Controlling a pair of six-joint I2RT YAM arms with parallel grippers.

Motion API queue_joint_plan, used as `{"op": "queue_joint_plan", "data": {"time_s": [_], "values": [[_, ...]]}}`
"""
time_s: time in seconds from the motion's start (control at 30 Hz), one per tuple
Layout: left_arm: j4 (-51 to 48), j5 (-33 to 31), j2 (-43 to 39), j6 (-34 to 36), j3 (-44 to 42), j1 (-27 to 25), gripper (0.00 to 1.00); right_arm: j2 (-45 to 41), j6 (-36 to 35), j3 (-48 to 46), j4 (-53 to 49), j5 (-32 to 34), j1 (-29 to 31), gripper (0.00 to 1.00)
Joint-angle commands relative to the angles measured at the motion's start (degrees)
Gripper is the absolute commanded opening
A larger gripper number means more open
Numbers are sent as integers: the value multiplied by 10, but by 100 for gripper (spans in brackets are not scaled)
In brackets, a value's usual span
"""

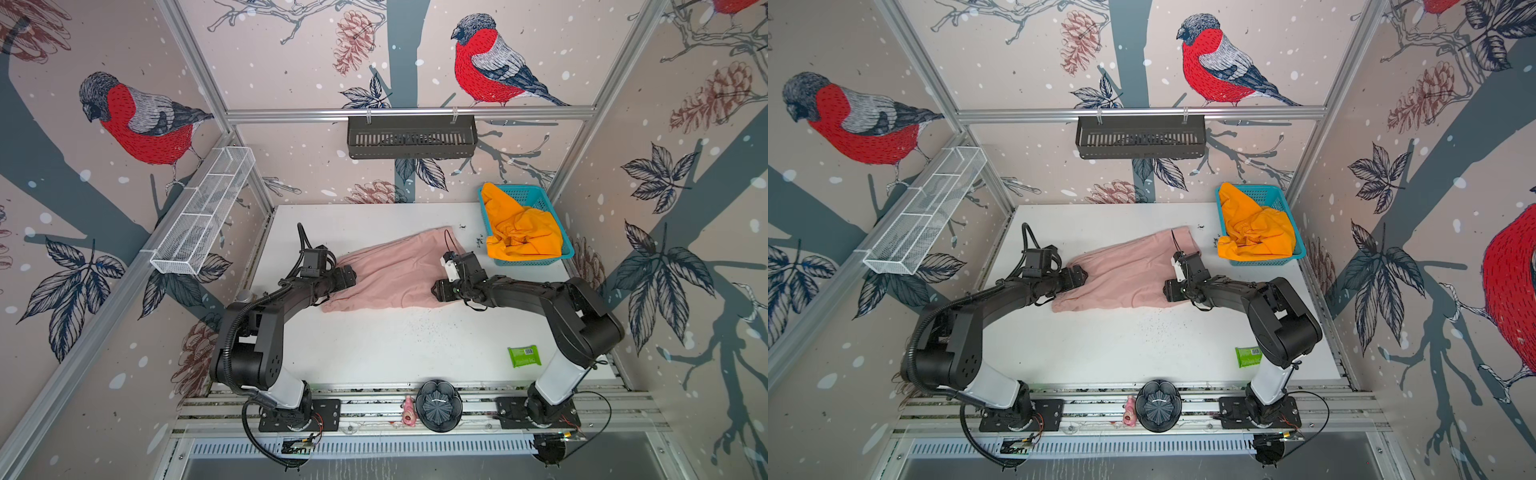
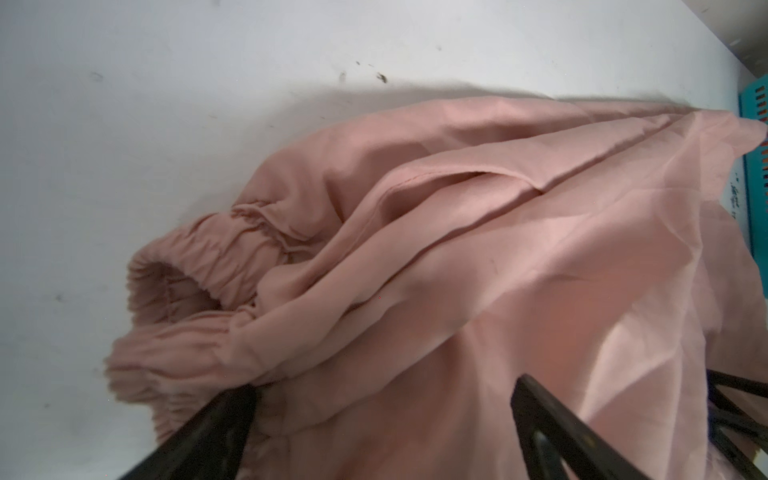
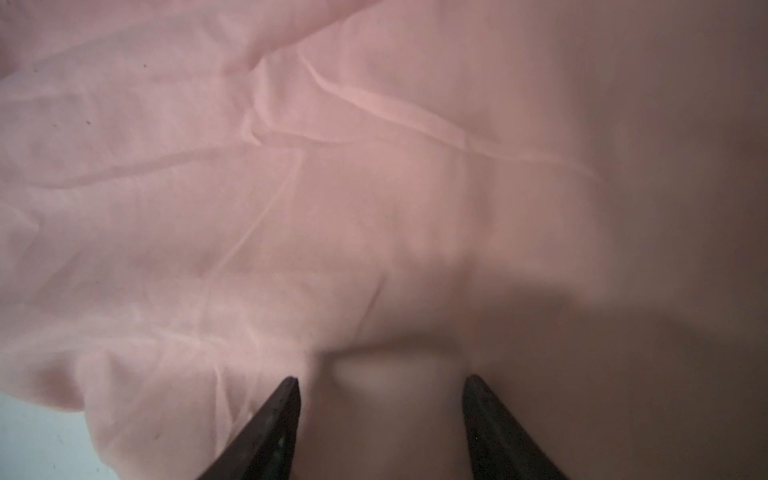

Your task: Fold and stack the shorts

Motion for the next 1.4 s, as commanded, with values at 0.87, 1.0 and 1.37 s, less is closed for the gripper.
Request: {"op": "queue_joint_plan", "data": {"time_s": [0.87,1.0,1.37], "values": [[-241,-82,-312,78,54,153,97,-8,-363,222,-87,187,301,78],[-236,-76,-322,78,40,177,97,59,-404,271,-98,247,361,79],[-235,-10,-305,78,27,230,97,203,-487,364,-101,314,420,85]]}}
